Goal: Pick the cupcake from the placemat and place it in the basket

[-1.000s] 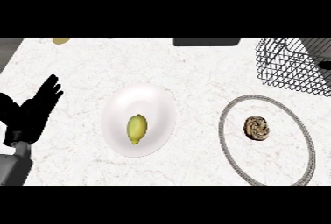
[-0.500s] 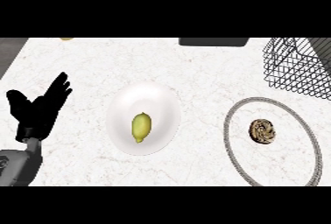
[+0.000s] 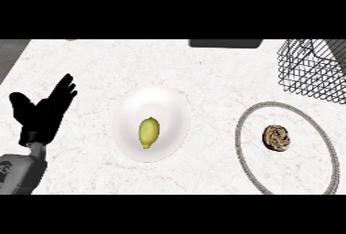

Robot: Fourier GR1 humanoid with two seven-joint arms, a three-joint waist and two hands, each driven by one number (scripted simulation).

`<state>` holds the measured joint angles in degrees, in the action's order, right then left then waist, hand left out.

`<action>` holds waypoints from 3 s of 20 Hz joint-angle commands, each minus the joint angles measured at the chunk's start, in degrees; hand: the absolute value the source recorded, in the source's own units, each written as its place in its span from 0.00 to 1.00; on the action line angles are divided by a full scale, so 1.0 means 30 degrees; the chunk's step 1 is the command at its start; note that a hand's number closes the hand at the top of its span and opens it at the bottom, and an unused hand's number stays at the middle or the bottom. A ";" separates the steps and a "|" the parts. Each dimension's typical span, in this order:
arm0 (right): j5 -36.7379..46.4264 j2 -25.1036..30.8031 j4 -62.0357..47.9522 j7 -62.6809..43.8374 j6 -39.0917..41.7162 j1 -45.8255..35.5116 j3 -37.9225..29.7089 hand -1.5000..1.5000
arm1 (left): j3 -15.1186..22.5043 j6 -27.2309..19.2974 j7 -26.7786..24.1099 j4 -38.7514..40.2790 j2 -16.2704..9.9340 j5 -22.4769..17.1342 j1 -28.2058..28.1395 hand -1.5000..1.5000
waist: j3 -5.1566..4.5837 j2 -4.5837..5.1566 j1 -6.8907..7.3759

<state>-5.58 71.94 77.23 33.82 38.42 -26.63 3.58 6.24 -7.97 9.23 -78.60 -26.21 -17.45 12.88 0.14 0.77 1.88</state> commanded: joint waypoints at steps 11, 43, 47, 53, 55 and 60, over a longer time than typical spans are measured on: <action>0.0933 -0.2090 -0.3643 0.8307 -0.0511 0.2009 0.2576 0.00 | -0.0170 0.0270 0.0234 0.0092 0.0166 0.0106 0.0132 0.50 | 0.0034 -0.0045 0.0025; 0.6876 -1.0002 -1.1396 1.0269 -0.5667 -0.1915 0.7642 0.00 | -0.1801 0.1773 0.0899 -0.0470 0.0082 0.0739 -0.0611 0.50 | -0.0020 -0.0198 -0.0141; 0.6572 -0.9612 -1.1460 1.1411 -0.5078 -0.1558 0.8111 0.00 | -0.1965 0.1658 0.0906 0.0104 0.0332 0.0781 -0.0007 0.50 | -0.0017 -0.0171 -0.0244; 0.6444 -0.9555 -1.1275 1.2014 -0.5063 -0.2260 0.8459 0.00 | -0.1480 0.0874 0.0163 0.0291 0.1268 0.1742 -0.0240 0.50 | -0.0023 -0.0170 -0.0329; 0.6853 -1.0303 -1.0682 1.0947 -0.5915 -0.1725 0.8924 0.00 | -0.1631 0.0630 0.0434 0.0660 0.1560 0.1791 0.0623 0.50 | -0.0038 -0.0205 -0.0550; 0.7533 -1.0269 -1.1949 1.1865 -0.7445 -0.1171 0.8591 0.00 | -0.1768 0.1407 -0.0255 -0.0013 0.1400 0.1923 -0.0965 0.50 | -0.0031 -0.0219 -0.0393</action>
<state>15.81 41.31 43.50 59.21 13.53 -31.32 29.67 0.44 -3.57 10.05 -76.96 -23.03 -12.84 12.74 0.05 0.20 0.67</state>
